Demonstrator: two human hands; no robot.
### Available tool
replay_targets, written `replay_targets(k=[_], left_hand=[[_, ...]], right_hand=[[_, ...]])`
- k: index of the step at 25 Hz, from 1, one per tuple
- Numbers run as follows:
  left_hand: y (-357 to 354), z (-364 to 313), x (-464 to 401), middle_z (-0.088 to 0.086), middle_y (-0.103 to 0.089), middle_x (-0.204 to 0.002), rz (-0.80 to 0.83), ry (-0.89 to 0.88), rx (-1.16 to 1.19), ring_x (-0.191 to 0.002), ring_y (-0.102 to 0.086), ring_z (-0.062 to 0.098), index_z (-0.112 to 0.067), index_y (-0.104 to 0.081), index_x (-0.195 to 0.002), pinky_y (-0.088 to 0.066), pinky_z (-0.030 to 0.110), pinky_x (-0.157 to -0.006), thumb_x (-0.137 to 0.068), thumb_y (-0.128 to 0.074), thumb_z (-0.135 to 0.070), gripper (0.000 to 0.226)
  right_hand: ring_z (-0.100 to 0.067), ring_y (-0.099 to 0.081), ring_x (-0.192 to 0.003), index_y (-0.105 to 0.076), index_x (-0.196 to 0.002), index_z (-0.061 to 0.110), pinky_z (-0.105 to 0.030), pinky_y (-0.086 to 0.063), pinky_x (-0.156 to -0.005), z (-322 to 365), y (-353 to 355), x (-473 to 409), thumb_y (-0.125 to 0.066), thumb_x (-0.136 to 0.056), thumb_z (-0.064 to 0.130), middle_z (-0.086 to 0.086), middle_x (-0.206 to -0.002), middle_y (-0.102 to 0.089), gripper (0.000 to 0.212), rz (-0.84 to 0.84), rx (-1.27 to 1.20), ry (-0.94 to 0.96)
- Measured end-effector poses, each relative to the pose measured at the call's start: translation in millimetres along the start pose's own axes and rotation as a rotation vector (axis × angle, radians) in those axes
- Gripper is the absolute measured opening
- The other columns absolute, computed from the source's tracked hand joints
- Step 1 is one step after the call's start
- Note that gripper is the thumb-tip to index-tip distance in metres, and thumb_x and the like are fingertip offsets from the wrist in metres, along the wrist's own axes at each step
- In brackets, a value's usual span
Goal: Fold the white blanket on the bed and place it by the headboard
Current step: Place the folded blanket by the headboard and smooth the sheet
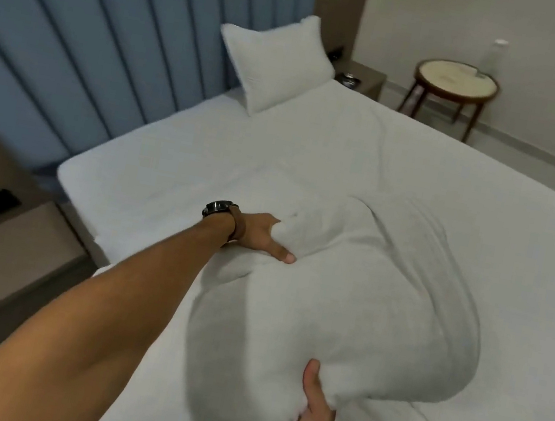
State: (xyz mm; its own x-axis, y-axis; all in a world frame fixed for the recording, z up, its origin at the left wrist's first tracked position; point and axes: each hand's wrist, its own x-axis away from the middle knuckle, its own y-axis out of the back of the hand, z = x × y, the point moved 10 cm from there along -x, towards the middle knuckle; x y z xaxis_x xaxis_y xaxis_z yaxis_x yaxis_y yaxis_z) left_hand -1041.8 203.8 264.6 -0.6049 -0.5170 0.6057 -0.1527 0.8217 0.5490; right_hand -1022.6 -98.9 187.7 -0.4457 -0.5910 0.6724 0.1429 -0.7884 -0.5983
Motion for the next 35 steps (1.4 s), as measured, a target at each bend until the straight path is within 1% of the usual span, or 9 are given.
replay_targets(k=[3,7,12,15,18,25,29,32,35], left_hand=[[98,102,71,-0.012,-0.079,-0.115,-0.116,0.034,0.058,-0.108,-0.075,0.015,-0.04,-0.074,-0.116,-0.058,0.041,-0.105,-0.076,-0.091,-0.059,0.048],[201,209,132,-0.013,-0.077,-0.119,-0.25,0.086,0.067,-0.111,-0.072,0.014,-0.038,-0.072,-0.122,-0.055,0.039,-0.106,-0.078,-0.088,-0.063,0.053],[311,324,154,-0.016,-0.078,-0.117,-0.342,0.134,0.073,-0.111,-0.073,0.011,-0.04,-0.074,-0.118,-0.054,0.038,-0.106,-0.071,-0.088,-0.07,0.057],[372,375,147,-0.014,-0.077,-0.117,-0.369,0.173,0.088,-0.112,-0.072,0.012,-0.036,-0.072,-0.12,-0.054,0.034,-0.102,-0.082,-0.086,-0.058,0.047],[436,419,127,-0.011,-0.076,-0.12,-0.369,0.212,0.104,-0.114,-0.071,0.015,-0.033,-0.072,-0.125,-0.054,0.037,-0.104,-0.083,-0.086,-0.057,0.05],[560,485,53,-0.011,-0.076,-0.121,-0.312,0.203,0.119,-0.11,-0.073,0.014,-0.037,-0.071,-0.123,-0.055,0.036,-0.101,-0.084,-0.085,-0.056,0.046],[658,499,-6,-0.011,-0.074,-0.123,-0.309,0.172,0.06,-0.11,-0.072,0.013,-0.036,-0.07,-0.128,-0.054,0.037,-0.103,-0.084,-0.086,-0.055,0.05],[729,496,-59,-0.014,-0.075,-0.121,-0.313,0.088,0.033,-0.11,-0.071,0.01,-0.037,-0.07,-0.129,-0.054,0.035,-0.102,-0.086,-0.084,-0.054,0.049],[760,502,-155,-0.018,-0.073,-0.128,-0.357,-0.037,0.028,-0.116,-0.069,0.009,-0.041,-0.067,-0.135,-0.052,0.033,-0.103,-0.087,-0.083,-0.055,0.053]], right_hand=[[-0.039,-0.079,-0.115,-0.073,-0.138,0.009,-0.049,-0.067,-0.089,-83,-93,18,-0.078,-0.086,0.024,-0.017,-0.132,-0.079,0.055,0.117,0.095,-0.082],[-0.041,-0.075,-0.124,-0.074,-0.138,0.007,-0.062,-0.053,-0.115,-176,-177,15,-0.085,-0.084,0.028,-0.018,-0.135,-0.078,0.059,0.18,0.217,-0.119],[-0.042,-0.076,-0.121,-0.074,-0.136,0.004,-0.066,-0.052,-0.115,-267,-286,-20,-0.081,-0.085,0.022,-0.02,-0.13,-0.079,0.054,0.256,0.287,-0.164],[-0.044,-0.074,-0.124,-0.072,-0.139,0.005,-0.067,-0.05,-0.117,-315,-343,-59,-0.096,-0.072,0.031,-0.021,-0.133,-0.078,0.075,0.29,0.319,-0.181],[-0.043,-0.072,-0.129,-0.069,-0.144,0.007,-0.064,-0.048,-0.12,-360,-403,-101,-0.105,-0.062,0.037,-0.02,-0.139,-0.075,0.094,0.286,0.334,-0.223],[-0.039,-0.078,-0.116,-0.07,-0.14,0.004,-0.047,-0.063,-0.096,-417,-527,-190,-0.074,-0.094,0.023,-0.02,-0.129,-0.08,0.05,0.291,0.289,-0.299],[-0.039,-0.079,-0.101,-0.072,-0.136,-0.002,-0.043,-0.066,-0.085,-445,-606,-265,-0.078,-0.086,0.028,-0.022,-0.117,-0.082,0.059,0.239,0.301,-0.284],[-0.039,-0.08,-0.102,-0.081,-0.123,-0.002,-0.047,-0.066,-0.09,-462,-661,-347,-0.073,-0.089,0.026,-0.025,-0.125,-0.079,0.045,0.269,0.236,-0.297],[-0.037,-0.083,-0.098,-0.088,-0.105,0.002,-0.045,-0.07,-0.079,-474,-678,-467,-0.064,-0.092,0.028,-0.021,-0.114,-0.083,0.037,0.247,0.252,-0.27]])
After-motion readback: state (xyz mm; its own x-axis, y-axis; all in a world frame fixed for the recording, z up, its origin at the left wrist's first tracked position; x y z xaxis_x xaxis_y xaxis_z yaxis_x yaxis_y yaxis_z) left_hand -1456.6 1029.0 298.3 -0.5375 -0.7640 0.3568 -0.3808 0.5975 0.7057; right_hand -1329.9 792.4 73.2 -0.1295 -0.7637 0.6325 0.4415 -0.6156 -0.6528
